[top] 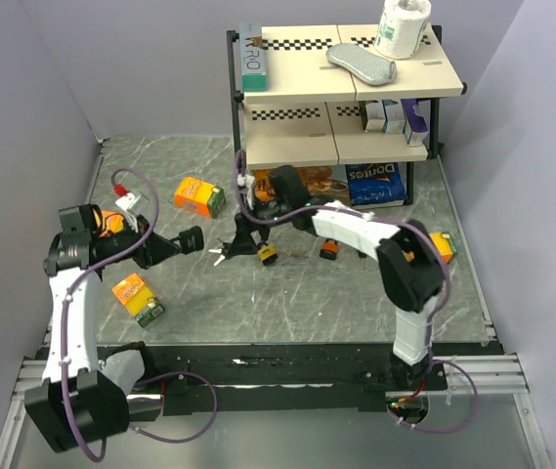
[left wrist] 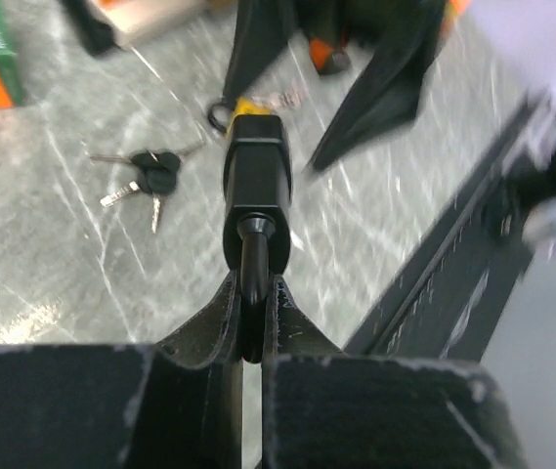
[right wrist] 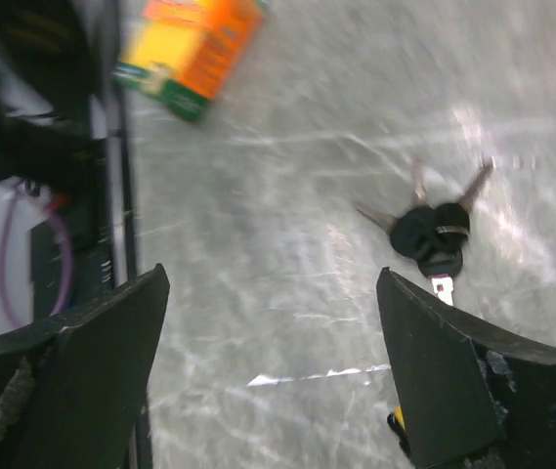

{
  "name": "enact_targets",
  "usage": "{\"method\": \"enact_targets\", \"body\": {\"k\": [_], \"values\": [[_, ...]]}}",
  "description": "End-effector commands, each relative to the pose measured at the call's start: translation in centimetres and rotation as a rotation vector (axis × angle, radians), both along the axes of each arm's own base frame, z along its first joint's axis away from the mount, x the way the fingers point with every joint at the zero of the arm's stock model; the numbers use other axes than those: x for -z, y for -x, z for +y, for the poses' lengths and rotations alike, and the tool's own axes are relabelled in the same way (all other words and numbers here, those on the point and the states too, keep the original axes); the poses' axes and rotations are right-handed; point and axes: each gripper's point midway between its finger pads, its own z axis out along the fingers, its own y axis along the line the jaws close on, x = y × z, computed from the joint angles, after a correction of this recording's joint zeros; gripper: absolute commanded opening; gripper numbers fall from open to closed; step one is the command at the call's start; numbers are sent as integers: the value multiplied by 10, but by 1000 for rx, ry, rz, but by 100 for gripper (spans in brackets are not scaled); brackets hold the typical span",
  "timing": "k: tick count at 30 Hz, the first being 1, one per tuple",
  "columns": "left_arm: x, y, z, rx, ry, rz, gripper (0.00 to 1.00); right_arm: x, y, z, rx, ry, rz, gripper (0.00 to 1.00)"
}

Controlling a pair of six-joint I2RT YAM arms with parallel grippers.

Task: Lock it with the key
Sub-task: Place the lock at the center of the board.

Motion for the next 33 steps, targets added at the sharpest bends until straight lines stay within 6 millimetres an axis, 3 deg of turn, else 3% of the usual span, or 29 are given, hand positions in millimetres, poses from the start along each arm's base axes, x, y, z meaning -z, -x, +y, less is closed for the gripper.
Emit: {"method": "enact_targets", "body": {"k": [1, 3, 6, 14, 21, 24, 27, 30, 31, 33], "values": [[-6, 40, -20, 325, -75, -203, 1, -77, 29, -7, -227, -194, -218, 97], [-4, 49, -25, 404, -83, -204, 1, -87, 38, -10, -266, -202, -216, 98], [-7, 49, -31, 451, -99, -230, 1, -92, 53, -8, -328, -205, -195, 98], [-18, 50, -53, 523, -93, -294, 1, -88, 90, 8, -441, -207, -206, 99], [-22, 50, -61, 527, -70, -291, 1, -90, 101, 15, -488, -215, -223, 97], [-28, 47, -62, 512, -57, -295, 1, -84, 102, 17, -495, -203, -219, 90], [-31, 44, -62, 494, -51, -290, 1, -81, 102, 18, -496, -194, -212, 78], [-31, 41, -62, 476, -49, -282, 1, -88, 99, 20, -475, -209, -221, 52], [-32, 41, -62, 464, -49, -279, 1, -89, 98, 20, -466, -211, -227, 35], [-35, 35, -62, 430, -35, -260, 14, -95, 98, 22, -451, -227, -224, 19]]}}
